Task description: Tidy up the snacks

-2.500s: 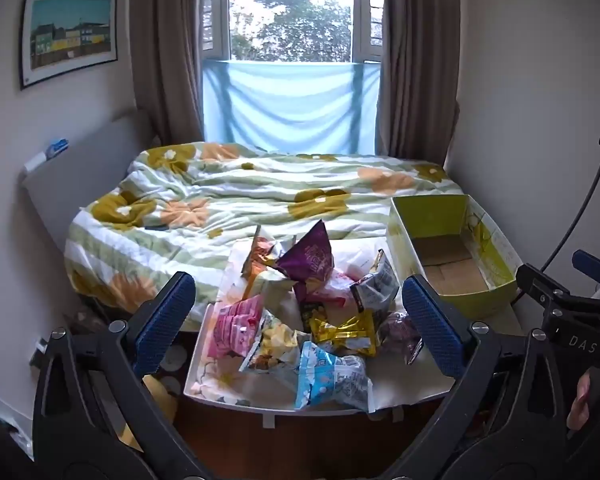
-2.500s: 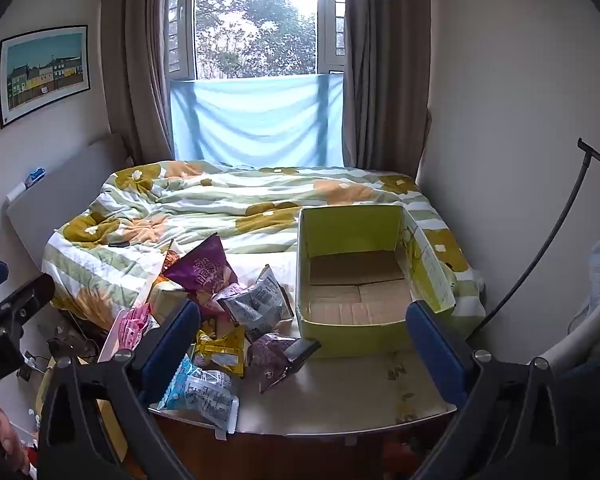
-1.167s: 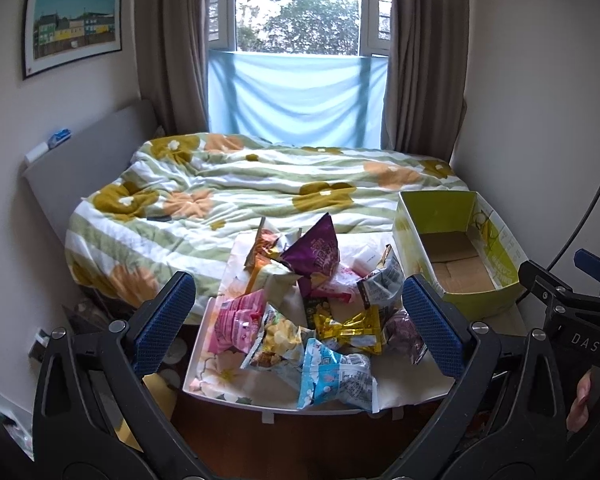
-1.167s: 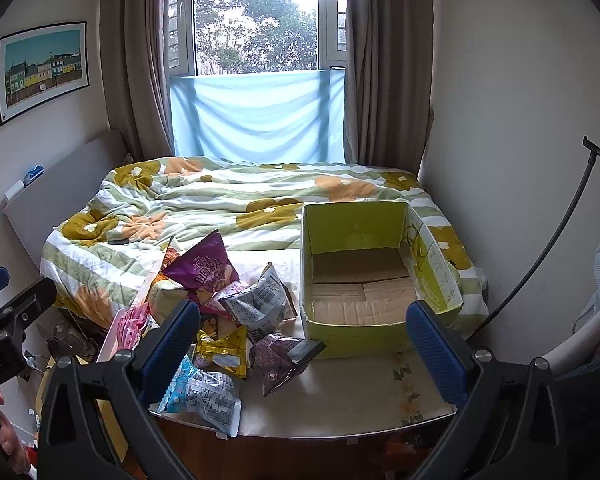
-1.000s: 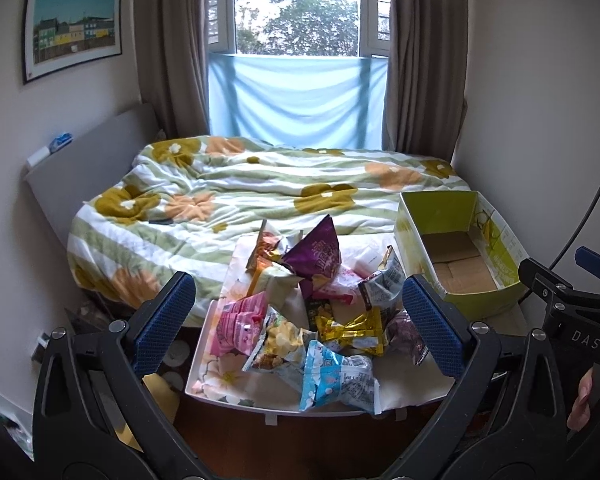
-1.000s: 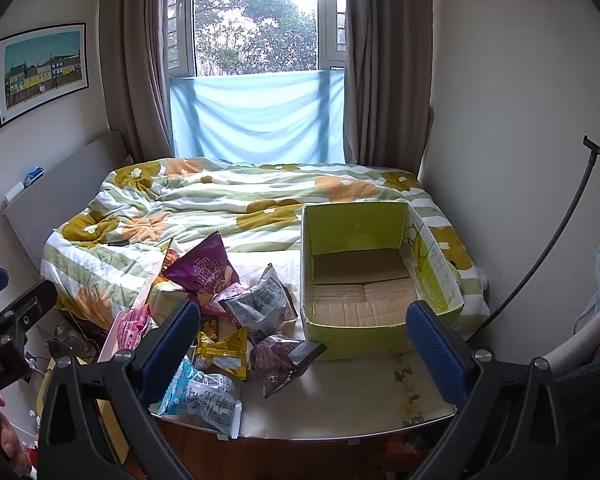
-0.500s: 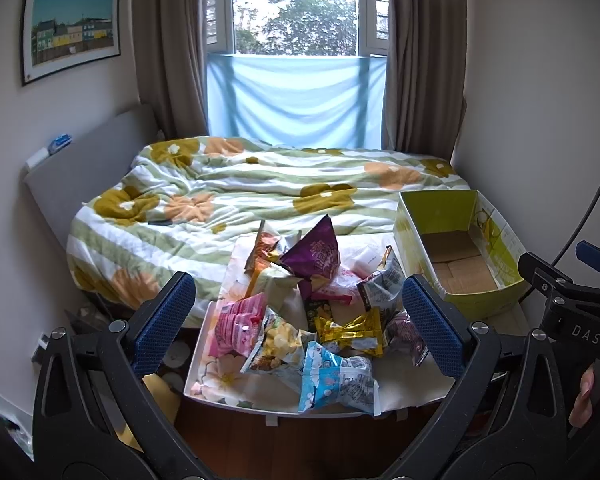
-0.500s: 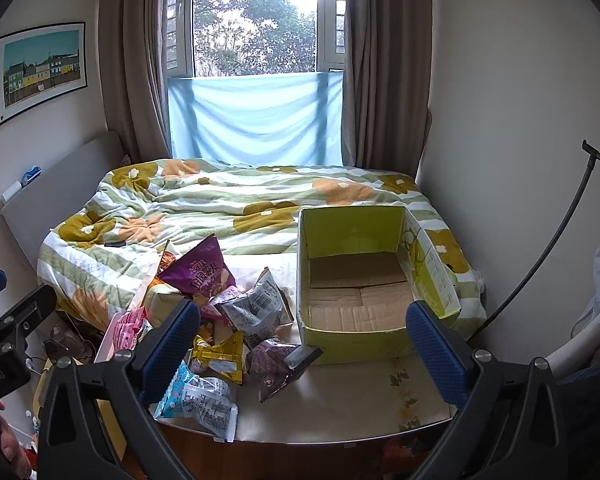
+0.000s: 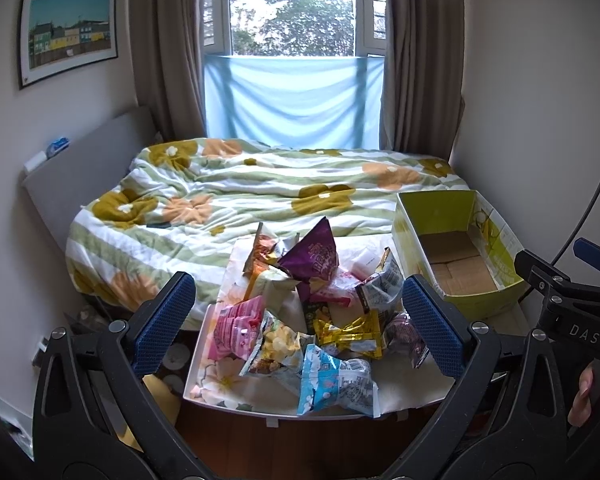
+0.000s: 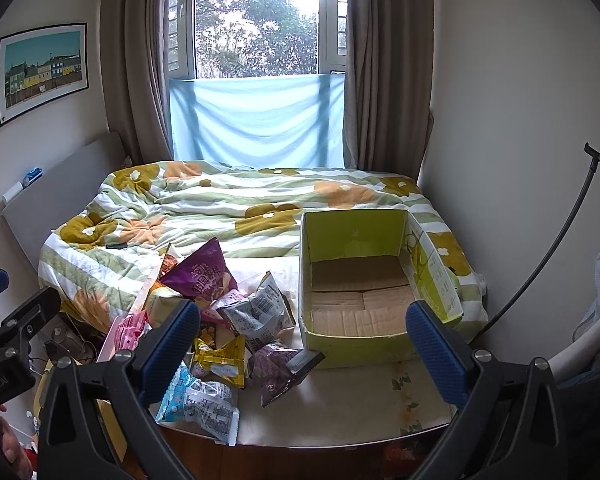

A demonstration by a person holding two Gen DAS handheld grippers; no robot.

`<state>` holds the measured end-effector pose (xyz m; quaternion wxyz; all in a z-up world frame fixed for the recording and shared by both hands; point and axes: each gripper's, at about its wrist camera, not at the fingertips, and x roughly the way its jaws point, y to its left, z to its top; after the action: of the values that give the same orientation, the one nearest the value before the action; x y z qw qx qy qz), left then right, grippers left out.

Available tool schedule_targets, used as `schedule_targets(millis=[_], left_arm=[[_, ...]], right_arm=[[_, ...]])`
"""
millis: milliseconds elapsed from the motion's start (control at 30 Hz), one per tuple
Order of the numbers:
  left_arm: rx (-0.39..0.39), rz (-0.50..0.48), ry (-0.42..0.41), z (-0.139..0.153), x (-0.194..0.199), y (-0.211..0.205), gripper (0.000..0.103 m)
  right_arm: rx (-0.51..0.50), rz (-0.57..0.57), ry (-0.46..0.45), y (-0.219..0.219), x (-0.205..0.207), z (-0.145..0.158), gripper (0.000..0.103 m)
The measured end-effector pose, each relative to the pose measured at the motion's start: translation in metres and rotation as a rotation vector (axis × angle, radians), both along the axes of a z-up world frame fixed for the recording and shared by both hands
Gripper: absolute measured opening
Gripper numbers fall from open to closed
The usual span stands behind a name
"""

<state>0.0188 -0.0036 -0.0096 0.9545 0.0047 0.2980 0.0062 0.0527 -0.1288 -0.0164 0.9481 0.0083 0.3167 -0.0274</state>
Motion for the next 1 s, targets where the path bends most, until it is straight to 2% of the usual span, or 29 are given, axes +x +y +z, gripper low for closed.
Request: schedule_targets(millis=[1000], left_arm=[[0.001, -0.009, 0.002, 0.0009, 0.0022, -0.0028, 0.102]], right_arm=[[0.001, -0.001, 0.003, 0.0038, 0.0023, 0.001, 0.103]])
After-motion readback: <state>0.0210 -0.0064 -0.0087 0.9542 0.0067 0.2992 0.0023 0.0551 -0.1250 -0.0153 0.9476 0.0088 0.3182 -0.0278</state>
